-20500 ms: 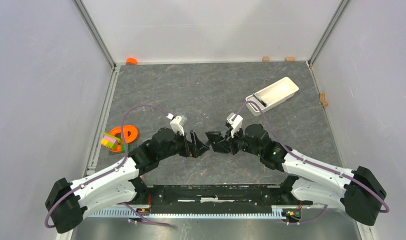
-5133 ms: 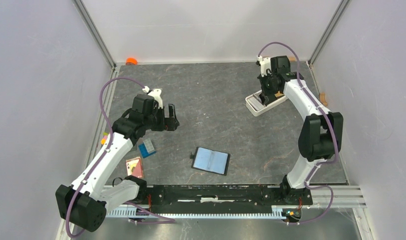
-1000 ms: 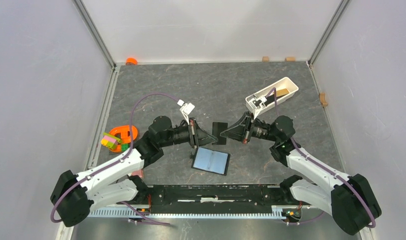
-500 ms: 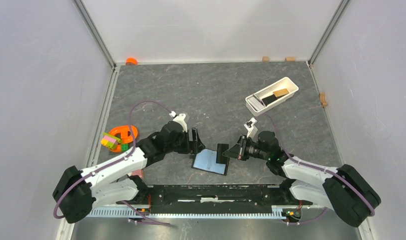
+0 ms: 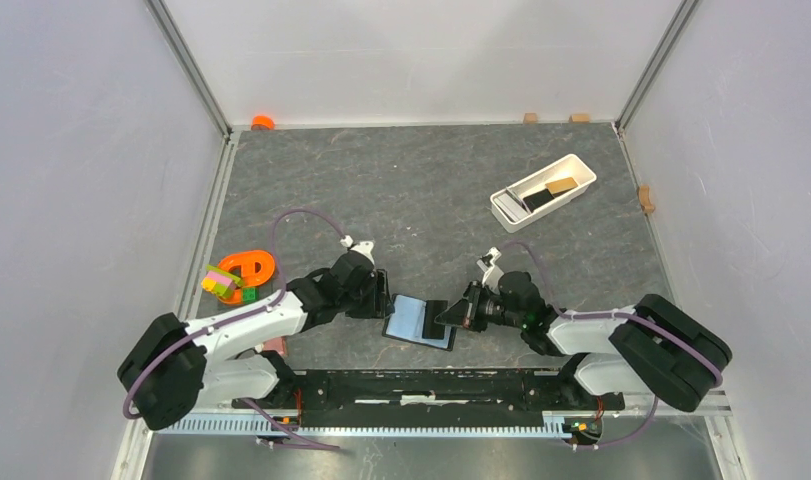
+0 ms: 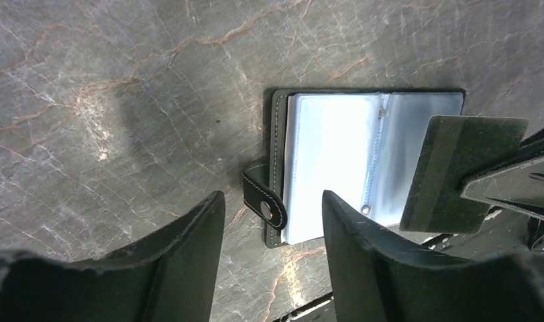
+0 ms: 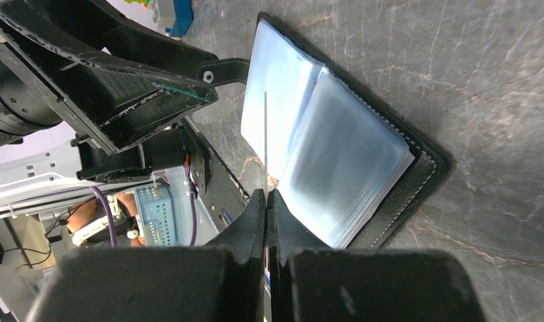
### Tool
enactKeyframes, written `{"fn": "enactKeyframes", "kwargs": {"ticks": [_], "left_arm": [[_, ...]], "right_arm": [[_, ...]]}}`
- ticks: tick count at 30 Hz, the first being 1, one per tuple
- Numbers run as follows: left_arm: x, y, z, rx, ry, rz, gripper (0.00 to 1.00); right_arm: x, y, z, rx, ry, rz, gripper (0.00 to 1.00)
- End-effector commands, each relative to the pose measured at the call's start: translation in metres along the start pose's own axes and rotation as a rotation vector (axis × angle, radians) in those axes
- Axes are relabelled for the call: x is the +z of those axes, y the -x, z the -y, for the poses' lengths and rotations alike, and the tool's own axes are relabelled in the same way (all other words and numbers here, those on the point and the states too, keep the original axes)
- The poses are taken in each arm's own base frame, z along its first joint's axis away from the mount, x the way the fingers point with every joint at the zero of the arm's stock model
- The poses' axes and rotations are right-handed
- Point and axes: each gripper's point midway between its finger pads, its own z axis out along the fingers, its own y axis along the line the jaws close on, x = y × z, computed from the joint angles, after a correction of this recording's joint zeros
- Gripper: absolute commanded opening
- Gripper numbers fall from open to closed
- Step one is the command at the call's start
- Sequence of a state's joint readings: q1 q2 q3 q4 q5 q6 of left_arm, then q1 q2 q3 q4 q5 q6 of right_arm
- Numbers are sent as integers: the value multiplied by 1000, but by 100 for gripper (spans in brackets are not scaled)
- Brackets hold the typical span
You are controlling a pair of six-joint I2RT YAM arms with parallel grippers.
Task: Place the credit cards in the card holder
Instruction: Pick up the credit card from the storage box, then insert the credit card into the card holder.
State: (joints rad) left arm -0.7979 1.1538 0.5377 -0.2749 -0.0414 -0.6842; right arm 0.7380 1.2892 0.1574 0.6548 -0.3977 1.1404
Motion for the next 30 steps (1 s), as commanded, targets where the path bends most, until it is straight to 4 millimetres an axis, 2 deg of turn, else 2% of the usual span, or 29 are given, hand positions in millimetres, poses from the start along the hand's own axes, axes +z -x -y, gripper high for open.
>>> {"fn": "enactKeyframes", "kwargs": {"ticks": [1,8,17,23,30], "left_arm": [[5,-3,7,-3,-37,-13,59],[13,-10,2,-3,-16,-40,49],[14,-13,-1,2,-2,-55,31],[14,-14,-3,2,7,-58,27],[14,-13,-4,9,14,-57,23]], "right_arm": [[8,4,-23,20,77,24,0],[14,-7,-19,76,75,-2,0],[16,-12,-1,112,6,1,0],[18,-12,-3,124,19,0,0],[23,-14,6,140,-5,-8,0]]}}
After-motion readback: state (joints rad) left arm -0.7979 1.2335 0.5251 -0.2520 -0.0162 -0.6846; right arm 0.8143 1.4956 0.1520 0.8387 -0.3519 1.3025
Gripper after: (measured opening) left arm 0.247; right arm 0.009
